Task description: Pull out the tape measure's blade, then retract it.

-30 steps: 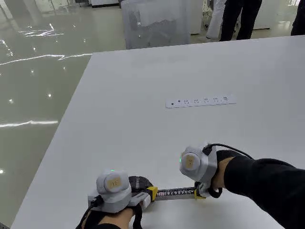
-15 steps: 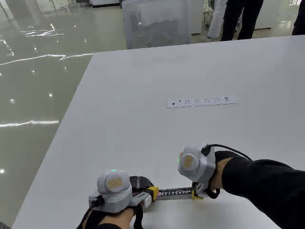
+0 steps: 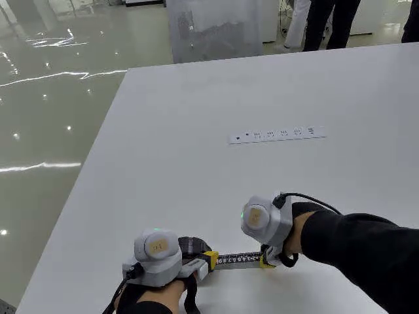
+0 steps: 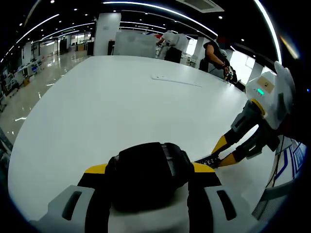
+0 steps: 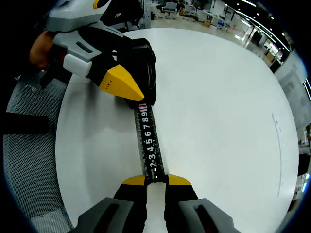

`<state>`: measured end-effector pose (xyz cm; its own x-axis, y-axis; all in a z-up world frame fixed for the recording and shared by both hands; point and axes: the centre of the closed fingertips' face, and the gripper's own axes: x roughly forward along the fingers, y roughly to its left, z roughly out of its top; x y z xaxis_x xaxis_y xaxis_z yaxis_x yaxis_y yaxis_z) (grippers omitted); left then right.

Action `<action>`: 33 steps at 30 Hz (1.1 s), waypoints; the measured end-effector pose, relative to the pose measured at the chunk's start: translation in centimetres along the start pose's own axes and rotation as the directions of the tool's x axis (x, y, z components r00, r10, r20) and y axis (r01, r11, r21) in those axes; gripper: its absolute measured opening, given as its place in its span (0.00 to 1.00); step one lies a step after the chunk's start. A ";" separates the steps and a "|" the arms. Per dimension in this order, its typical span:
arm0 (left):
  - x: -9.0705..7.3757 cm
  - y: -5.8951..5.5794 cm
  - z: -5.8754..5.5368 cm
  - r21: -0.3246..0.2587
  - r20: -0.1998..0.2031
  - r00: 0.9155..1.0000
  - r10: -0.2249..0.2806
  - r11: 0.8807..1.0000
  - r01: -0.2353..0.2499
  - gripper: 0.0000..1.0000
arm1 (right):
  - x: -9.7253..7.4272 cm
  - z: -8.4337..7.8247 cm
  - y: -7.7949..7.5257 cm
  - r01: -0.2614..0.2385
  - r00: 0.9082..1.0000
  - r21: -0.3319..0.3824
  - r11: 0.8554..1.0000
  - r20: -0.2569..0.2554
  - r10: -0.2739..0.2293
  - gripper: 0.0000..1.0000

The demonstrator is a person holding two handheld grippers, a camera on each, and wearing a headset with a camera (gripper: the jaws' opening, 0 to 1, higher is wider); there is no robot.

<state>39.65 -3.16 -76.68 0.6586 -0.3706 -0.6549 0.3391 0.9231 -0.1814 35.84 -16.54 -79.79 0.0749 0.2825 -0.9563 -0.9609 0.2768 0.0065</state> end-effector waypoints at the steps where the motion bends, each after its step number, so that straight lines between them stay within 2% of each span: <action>1: 0.0 0.0 0.0 0.000 0.000 1.000 0.000 1.000 0.000 0.59 | 0.0 0.0 0.0 0.000 1.000 0.001 1.000 0.000 0.000 0.08; 21: 0.0 0.0 0.0 -0.011 -0.010 1.000 -0.008 1.000 0.008 0.59 | 0.1 0.6 0.0 -0.007 1.000 -0.010 1.000 0.005 0.008 0.08; 26: -0.1 0.0 0.1 -0.019 0.002 1.000 -0.015 1.000 0.015 0.59 | 0.1 0.8 0.1 -0.008 1.000 -0.011 1.000 0.007 0.008 0.08; 33: -0.1 0.0 0.1 -0.023 -0.001 1.000 -0.019 1.000 0.019 0.59 | 0.2 1.0 0.1 -0.009 1.000 -0.009 1.000 0.014 0.009 0.08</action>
<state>39.63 -3.16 -76.58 0.6510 -0.3884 -0.6522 0.3363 0.9178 -0.2110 36.04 -15.56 -79.68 0.0703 0.2978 -0.9520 -0.9640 0.2657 0.0119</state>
